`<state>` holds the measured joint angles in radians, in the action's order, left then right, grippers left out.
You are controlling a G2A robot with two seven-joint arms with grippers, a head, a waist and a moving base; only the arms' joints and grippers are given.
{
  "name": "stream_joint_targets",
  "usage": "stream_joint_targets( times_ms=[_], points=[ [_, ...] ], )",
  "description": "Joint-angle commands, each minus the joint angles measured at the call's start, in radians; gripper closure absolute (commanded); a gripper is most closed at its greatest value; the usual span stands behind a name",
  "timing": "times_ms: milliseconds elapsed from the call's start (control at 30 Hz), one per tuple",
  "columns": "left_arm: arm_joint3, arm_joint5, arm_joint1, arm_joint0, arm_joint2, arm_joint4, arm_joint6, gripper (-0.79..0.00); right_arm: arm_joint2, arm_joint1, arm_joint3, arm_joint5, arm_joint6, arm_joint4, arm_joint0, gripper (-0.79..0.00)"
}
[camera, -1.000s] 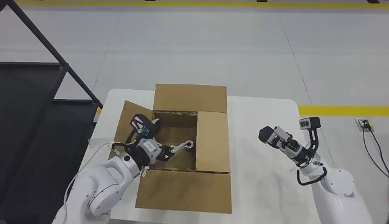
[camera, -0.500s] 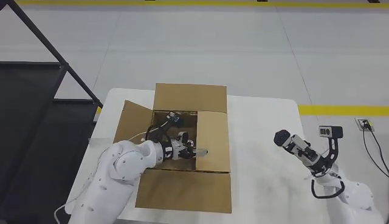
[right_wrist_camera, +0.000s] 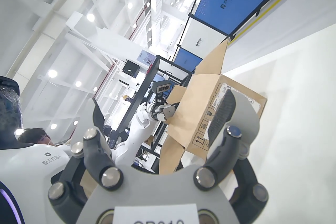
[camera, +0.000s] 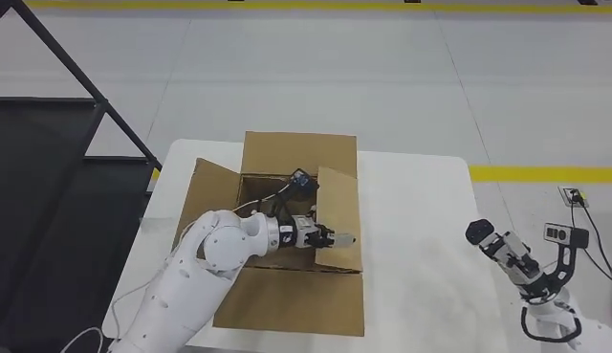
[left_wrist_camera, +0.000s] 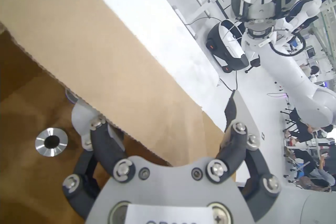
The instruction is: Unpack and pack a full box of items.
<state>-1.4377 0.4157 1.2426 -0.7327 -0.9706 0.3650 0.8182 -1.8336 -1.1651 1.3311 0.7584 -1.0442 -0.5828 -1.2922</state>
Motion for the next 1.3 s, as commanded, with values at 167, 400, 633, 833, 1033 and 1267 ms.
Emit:
stream_joint_targets(
  times_ms=[167, 400, 633, 833, 1033, 1267],
  points=[
    [-0.039, -0.017, 0.029, 0.052, 0.099, 0.09, -0.093, -0.785, -0.046, 0.005, -0.039, 0.058, 0.047, -0.092, -0.04, -0.785],
    [0.101, -0.041, 0.098, 0.182, 0.261, 0.128, -0.152, -0.785, -0.089, 0.013, -0.077, 0.087, 0.07, -0.17, -0.092, -0.785],
    [0.238, -0.051, 0.171, 0.276, 0.373, 0.135, -0.209, -0.785, -0.103, 0.022, -0.097, 0.103, 0.085, -0.197, -0.129, -0.785],
    [0.282, -0.047, 0.186, 0.287, 0.367, 0.14, -0.222, -0.785, -0.095, 0.031, -0.092, 0.097, 0.08, -0.203, -0.127, -0.785],
    [0.258, -0.035, 0.172, 0.263, 0.312, 0.147, -0.218, -0.785, -0.07, 0.041, -0.074, 0.082, 0.064, -0.165, -0.101, -0.785],
    [0.12, -0.018, 0.125, 0.178, 0.187, 0.159, -0.19, -0.785, -0.026, 0.052, -0.06, 0.051, 0.034, -0.109, -0.057, -0.785]
  ],
)
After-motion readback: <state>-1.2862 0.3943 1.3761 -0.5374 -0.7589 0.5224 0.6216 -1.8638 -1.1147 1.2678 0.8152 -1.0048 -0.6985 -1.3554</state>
